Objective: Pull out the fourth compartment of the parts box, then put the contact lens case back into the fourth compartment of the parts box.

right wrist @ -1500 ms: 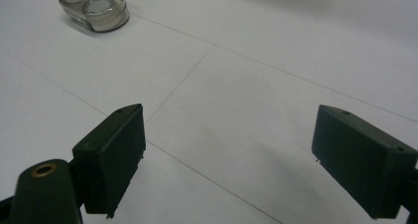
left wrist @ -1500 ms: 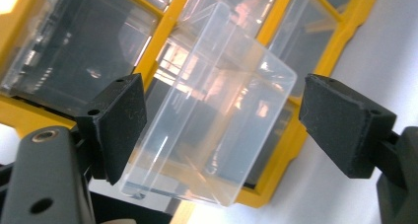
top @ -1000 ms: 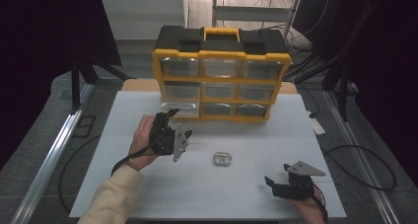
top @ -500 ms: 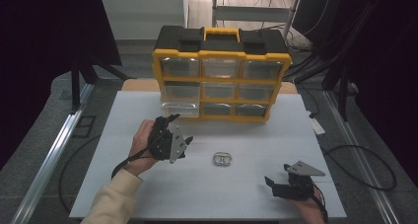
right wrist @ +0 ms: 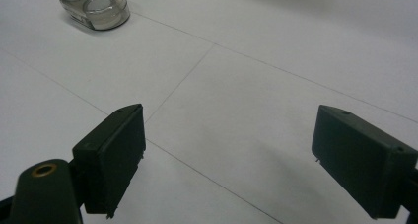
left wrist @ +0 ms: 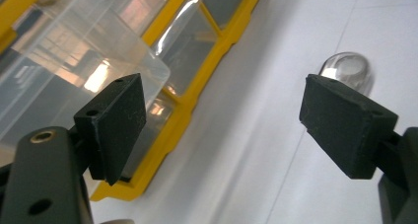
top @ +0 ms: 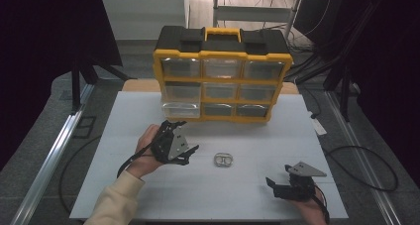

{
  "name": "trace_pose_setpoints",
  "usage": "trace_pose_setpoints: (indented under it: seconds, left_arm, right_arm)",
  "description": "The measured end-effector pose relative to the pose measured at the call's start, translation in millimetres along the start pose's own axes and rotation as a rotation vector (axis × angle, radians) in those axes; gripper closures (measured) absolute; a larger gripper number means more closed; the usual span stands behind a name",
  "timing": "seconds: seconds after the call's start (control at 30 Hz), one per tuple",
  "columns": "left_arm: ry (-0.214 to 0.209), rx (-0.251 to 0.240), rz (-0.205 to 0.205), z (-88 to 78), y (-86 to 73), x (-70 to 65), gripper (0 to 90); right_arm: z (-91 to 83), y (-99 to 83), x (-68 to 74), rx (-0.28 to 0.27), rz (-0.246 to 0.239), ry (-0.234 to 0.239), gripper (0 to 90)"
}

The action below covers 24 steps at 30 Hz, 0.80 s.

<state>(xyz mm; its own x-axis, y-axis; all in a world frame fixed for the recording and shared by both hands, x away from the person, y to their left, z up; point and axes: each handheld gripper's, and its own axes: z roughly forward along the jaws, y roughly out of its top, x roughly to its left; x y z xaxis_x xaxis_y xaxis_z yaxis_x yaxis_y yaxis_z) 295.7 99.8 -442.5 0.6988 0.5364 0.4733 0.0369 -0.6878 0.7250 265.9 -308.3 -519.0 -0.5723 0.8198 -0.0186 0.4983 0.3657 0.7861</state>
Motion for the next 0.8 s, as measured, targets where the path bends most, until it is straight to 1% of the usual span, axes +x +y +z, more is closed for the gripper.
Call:
trace_pose_setpoints:
  seconds: [0.07, 0.2, 0.27, 0.5, 0.6, 0.7, 0.73, 0.8]
  left_arm:
    - [-0.020, 0.000, -0.007, 0.7, 0.5, 0.3, 18.0]
    - [-0.065, -0.012, -0.044, 1.9, 1.2, 2.0, 17.7]
    - [-0.080, -0.012, -0.055, 2.4, 1.7, 3.4, 17.8]
    - [-0.123, -0.016, -0.077, 6.1, 5.5, 6.2, 17.6]
    - [-0.158, -0.020, -0.094, 9.0, 8.4, 7.8, 17.3]
    - [-0.179, -0.018, -0.101, 12.0, 10.6, 8.2, 17.0]
    - [-0.179, -0.018, -0.101, 12.0, 10.6, 8.2, 16.8]
    - [-0.201, -0.019, -0.108, 15.4, 12.2, 8.4, 16.4]
  right_arm:
    - [-0.2, 0.1, 0.0, -0.001, 0.001, 0.000, 13.5]
    - [-0.1, 0.1, 0.6, -0.001, -0.002, 0.001, 13.5]
    - [-0.2, 0.0, 0.5, -0.001, 0.000, 0.001, 13.5]
    - [-0.2, 0.0, 0.4, -0.002, 0.001, 0.002, 13.5]
    - [0.0, 0.1, 0.1, -0.003, 0.000, 0.002, 13.5]
    - [0.0, 0.2, 0.5, -0.003, 0.001, 0.002, 13.5]
    - [-0.1, 0.1, 0.5, -0.003, 0.000, 0.002, 13.5]
    - [-0.3, 0.0, 0.2, -0.004, 0.002, 0.003, 13.5]
